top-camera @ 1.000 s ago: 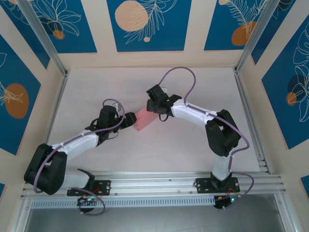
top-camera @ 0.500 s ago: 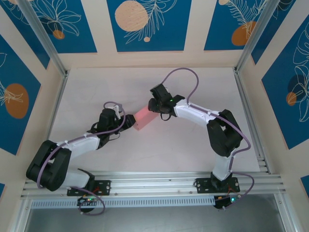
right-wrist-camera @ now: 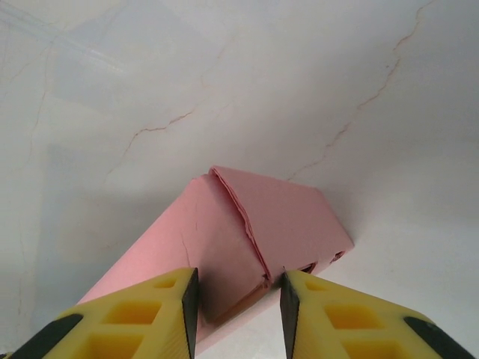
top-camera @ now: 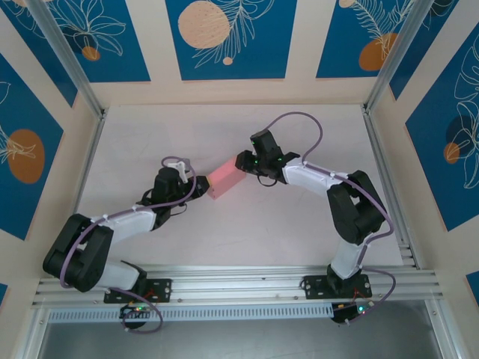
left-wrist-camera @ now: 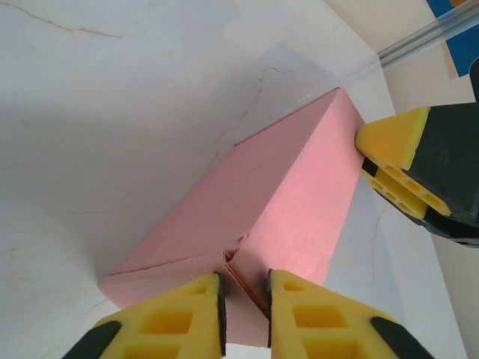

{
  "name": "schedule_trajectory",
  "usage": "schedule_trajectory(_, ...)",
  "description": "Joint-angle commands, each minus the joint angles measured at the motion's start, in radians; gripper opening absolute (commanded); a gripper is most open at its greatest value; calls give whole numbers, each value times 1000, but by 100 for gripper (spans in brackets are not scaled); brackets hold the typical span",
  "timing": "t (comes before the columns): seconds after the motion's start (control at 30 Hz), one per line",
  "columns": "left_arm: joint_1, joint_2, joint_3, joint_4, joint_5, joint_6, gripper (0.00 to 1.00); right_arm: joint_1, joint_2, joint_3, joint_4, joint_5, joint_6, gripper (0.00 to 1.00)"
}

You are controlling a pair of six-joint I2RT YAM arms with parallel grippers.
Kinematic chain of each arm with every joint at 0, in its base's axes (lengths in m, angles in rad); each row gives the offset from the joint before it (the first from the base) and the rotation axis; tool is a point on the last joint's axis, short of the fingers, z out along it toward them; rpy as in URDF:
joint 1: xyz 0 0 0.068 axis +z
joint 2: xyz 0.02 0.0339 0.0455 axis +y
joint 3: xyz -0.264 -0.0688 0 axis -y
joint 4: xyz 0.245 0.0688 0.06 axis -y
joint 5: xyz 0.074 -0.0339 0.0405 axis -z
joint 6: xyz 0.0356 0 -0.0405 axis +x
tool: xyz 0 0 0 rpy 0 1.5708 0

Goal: Fold the paper box

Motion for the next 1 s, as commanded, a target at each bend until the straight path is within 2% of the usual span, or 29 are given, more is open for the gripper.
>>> schedule_trajectory(0.0, -31, 41, -53, -190, -43, 66, 22, 9, -8, -86, -127, -4, 17, 35)
schedule_trajectory(0.3, -70, -5, -51, -195, -59, 80, 27, 10, -75, -122, -135, -15, 28, 37)
schedule_trajectory(0.5, -70, -13, -38, -198, -68, 105, 28, 8, -101, -43, -204, -57, 84, 69)
schedule_trajectory(0.6, -71, 7, -34, -176, -57, 102, 28, 8, -113, -19, -187, -125, 133, 80)
schedule_trajectory(0.8, -73, 21, -32, -160, -45, 101, 27, 7, -78, 27, -165, -208, 239, 89)
schedule_trajectory(0.97, -77, 15, -37, -158, -41, 107, 27, 6, -4, 64, -182, -219, 282, 95)
